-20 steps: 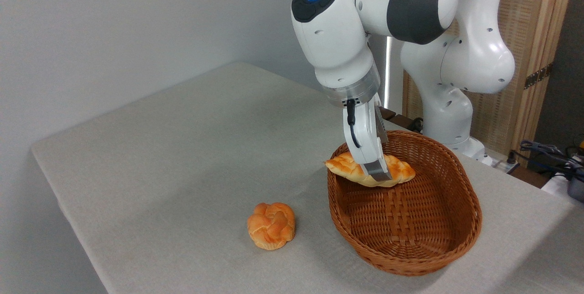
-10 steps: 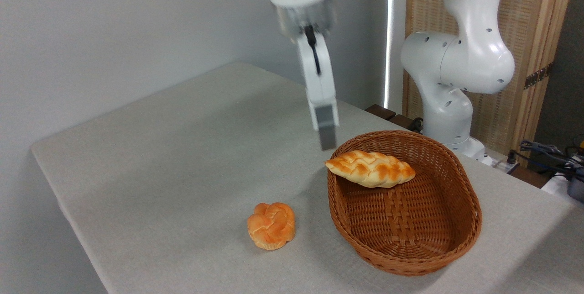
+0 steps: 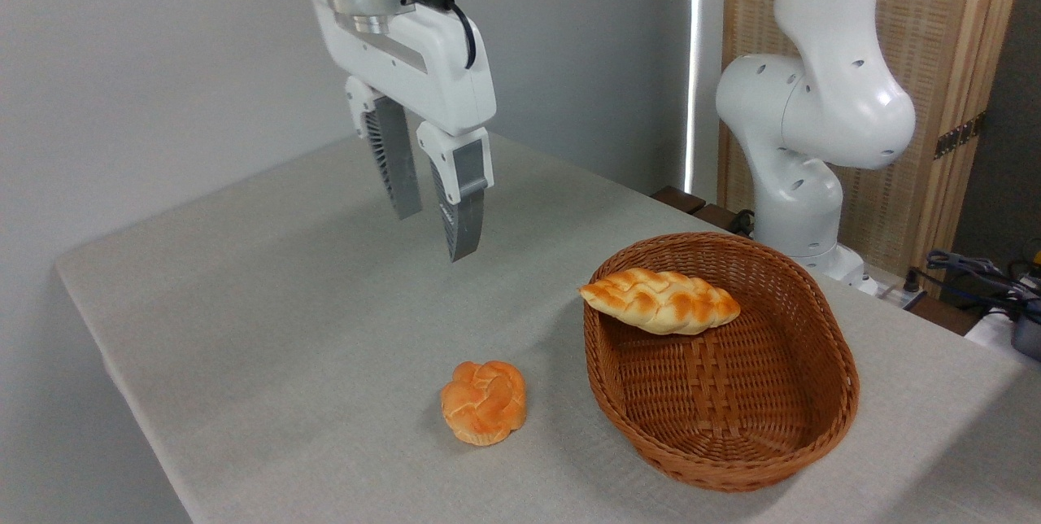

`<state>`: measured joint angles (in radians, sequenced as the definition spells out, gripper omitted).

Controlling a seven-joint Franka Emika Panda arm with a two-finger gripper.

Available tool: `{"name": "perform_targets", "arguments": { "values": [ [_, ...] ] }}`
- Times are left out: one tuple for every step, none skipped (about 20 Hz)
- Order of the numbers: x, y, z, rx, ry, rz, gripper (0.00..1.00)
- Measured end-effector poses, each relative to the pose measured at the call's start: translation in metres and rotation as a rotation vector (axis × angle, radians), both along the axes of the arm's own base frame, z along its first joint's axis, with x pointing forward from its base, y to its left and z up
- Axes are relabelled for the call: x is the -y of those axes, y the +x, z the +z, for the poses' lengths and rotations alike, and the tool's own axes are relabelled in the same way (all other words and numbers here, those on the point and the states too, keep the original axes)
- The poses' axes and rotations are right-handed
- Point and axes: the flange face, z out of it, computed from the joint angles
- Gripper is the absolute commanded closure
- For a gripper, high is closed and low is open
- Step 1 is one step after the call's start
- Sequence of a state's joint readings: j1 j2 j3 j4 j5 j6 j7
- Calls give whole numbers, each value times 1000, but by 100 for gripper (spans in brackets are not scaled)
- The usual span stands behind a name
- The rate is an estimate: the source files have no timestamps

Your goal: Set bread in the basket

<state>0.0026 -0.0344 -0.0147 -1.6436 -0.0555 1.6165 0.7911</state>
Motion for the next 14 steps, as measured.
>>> {"name": "perform_targets", "arguments": {
  "values": [
    [0,2,0,1,0,19,0],
    [0,3,1,2,0,28,0],
    [0,4,1,3,0,30,0],
    [0,4,2,5,0,29,0],
    [1,4,3,6,2,27,0],
    [2,4,3,6,6,25,0],
    [3,4,3,6,16,21,0],
    [5,4,2,6,25,15,0],
    [7,3,2,7,30,10,0],
    [9,3,2,7,34,6,0],
    [10,3,2,7,35,4,0],
    [10,3,2,6,36,3,0],
    [10,3,2,6,36,3,0],
    [10,3,2,6,36,3,0]
  ]
}}
